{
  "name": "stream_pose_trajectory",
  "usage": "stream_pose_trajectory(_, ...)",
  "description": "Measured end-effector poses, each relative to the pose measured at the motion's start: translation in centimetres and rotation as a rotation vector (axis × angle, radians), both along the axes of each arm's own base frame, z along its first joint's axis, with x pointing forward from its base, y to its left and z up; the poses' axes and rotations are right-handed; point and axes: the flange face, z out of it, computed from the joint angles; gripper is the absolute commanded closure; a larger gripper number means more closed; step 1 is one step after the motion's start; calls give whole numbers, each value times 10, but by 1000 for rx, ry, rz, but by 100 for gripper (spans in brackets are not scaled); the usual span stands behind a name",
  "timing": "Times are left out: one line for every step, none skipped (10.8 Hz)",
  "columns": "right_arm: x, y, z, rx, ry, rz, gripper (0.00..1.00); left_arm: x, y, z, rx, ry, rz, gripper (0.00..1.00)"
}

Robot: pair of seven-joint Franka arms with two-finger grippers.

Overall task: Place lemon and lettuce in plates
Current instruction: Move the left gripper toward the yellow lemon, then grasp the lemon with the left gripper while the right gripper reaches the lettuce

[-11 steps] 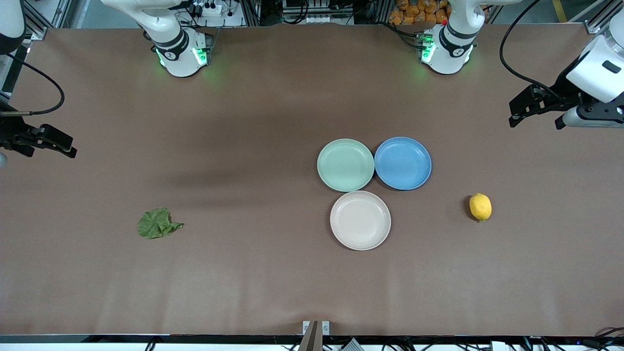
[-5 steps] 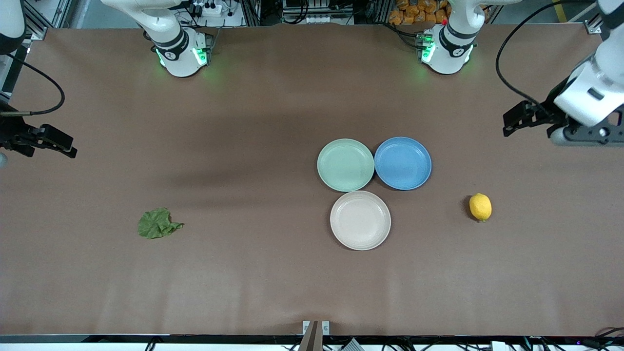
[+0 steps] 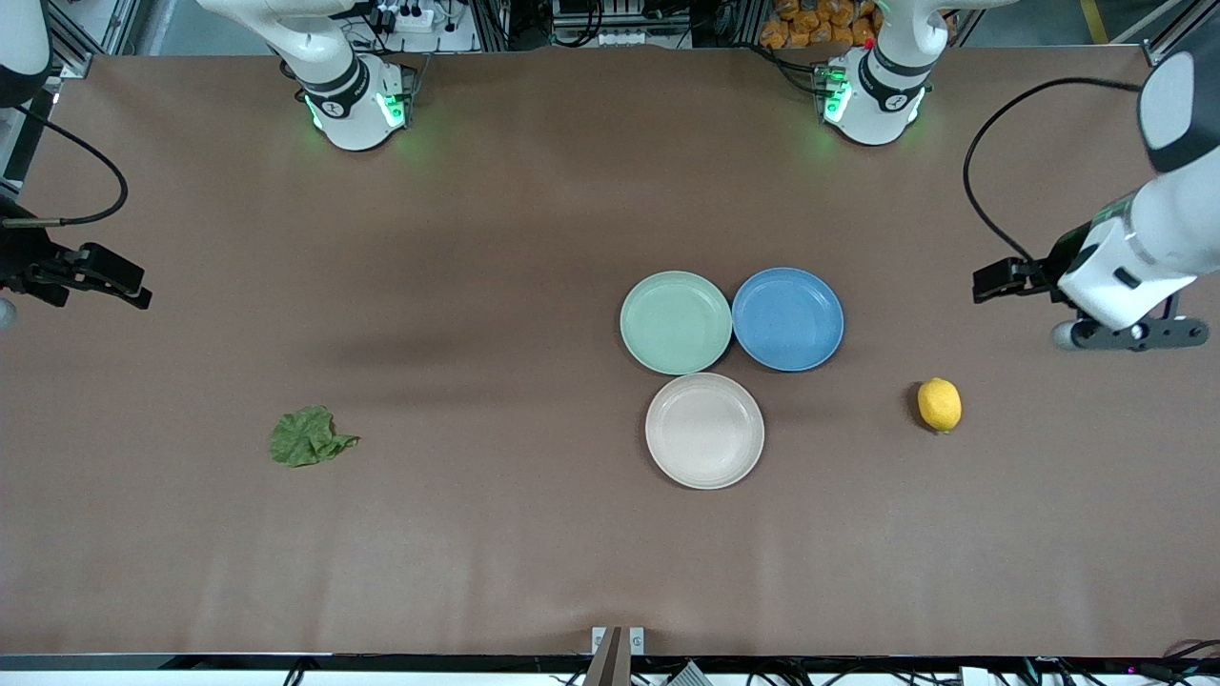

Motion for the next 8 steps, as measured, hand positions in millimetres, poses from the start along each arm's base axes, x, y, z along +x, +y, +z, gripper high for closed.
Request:
stream_pose_trajectory(0,0,0,0,0,0,0,5,-1,-13,16,4,-7,0)
stream_pose_trajectory(0,1,0,0,0,1,0,9,-1,-25,23,0,-10,0)
stream_pose_trajectory(0,1,0,0,1,1,0,11,1,-37,24,-9,-13,0)
stream_pose_trajectory(0,1,0,0,1,1,0,12,7,-50,23,-21,-24,0)
stream_pose_trajectory(0,1,0,0,1,1,0,13,18,-64,17,-31,-40,0)
stream_pose_trajectory(0,1,0,0,1,1,0,13,30,-77,13,-36,-52,0)
stream_pose_trajectory(0,1,0,0,1,1,0,13,37,-92,10,-33,-56,0)
stream_pose_trajectory(0,1,0,0,1,1,0,15,39,-109,8,-24,-57,0)
